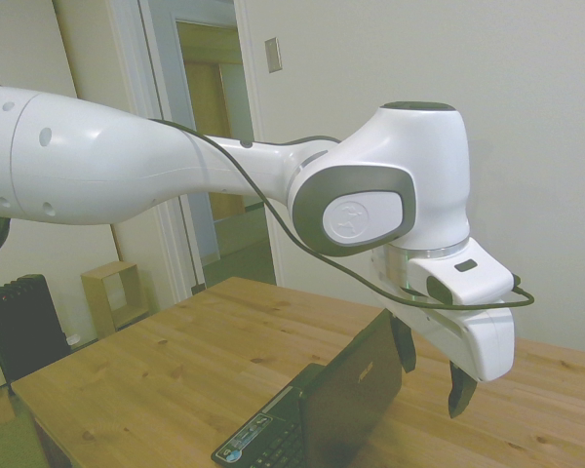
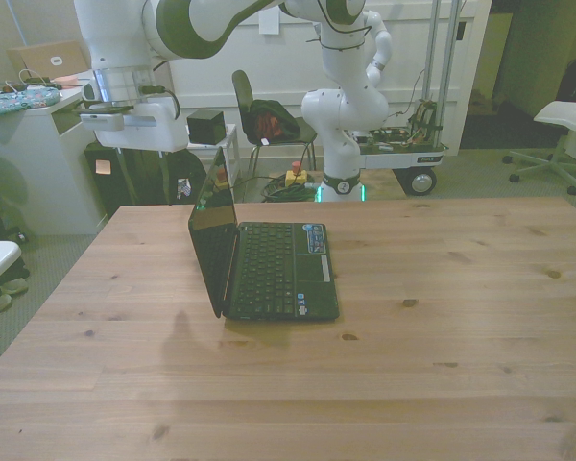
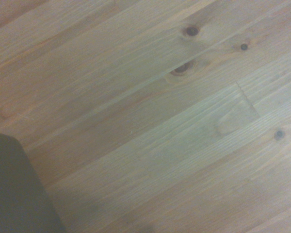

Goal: Close the laptop

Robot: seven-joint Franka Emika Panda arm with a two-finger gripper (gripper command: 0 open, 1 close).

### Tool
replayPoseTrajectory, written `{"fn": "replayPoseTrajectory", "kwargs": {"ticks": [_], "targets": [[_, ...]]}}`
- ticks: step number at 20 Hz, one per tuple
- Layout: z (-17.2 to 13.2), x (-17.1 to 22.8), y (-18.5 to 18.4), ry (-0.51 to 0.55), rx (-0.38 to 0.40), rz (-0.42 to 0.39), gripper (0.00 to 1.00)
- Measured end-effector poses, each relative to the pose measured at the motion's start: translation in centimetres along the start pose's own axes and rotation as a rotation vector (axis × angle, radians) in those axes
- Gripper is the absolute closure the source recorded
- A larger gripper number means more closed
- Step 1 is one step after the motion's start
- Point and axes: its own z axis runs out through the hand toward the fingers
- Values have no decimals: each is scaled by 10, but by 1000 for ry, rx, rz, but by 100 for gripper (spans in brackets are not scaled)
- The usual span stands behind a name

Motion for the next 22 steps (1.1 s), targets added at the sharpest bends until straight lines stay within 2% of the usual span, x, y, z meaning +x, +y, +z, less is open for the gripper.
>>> {"fn": "replayPoseTrajectory", "kwargs": {"ticks": [11, 22], "targets": [[-4, -2, 1, 2, 6, -2, 100], [0, -15, -16, -10, 7, -36, 100]]}}
